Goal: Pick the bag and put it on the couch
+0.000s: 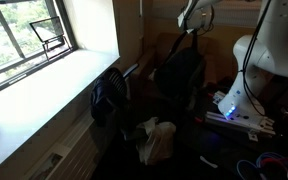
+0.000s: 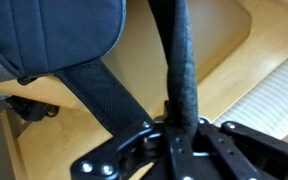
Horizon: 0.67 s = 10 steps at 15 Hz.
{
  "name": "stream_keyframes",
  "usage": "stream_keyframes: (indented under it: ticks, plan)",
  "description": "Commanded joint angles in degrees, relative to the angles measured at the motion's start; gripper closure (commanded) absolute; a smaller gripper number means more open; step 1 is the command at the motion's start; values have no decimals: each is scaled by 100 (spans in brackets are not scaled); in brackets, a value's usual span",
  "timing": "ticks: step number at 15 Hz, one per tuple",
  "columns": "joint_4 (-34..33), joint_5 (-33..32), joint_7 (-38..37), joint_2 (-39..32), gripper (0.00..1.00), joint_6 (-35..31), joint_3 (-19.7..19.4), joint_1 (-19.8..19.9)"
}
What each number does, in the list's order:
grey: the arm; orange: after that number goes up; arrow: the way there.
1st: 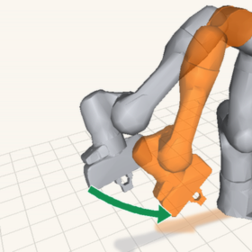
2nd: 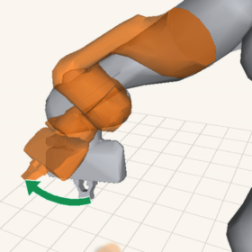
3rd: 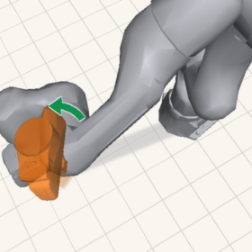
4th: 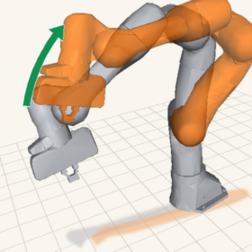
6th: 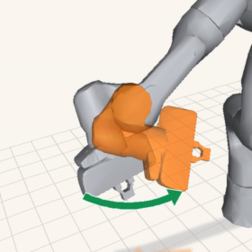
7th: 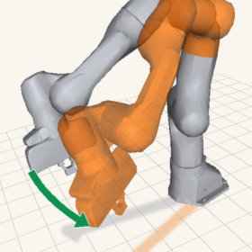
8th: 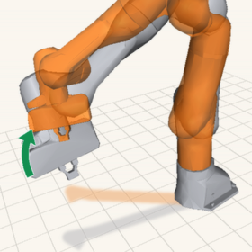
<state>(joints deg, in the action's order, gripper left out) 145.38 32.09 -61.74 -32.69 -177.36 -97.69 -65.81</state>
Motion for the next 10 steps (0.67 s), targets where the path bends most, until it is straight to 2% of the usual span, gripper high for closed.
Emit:
stream_keyframes:
  ticks: [1, 4, 5, 6, 7, 8, 10]
  plan:
    - [-949, -35, -234, -108, 98, 1087, -203, 1107]
    - [-1864, -282, -866, -72, 98, 2027, 140, 2396]
    - [-2106, -303, -1267, -139, 98, 2246, 474, 2825]
    - [-2302, -287, -1705, -229, 68, 2291, 874, 3249]
    - [-1814, -421, -1185, 94, 91, 1989, 323, 2563]
    - [-1995, -521, -1489, 118, 86, 2044, 609, 2909]
    - [-2119, -591, -1774, 77, 71, 2063, 915, 3200]
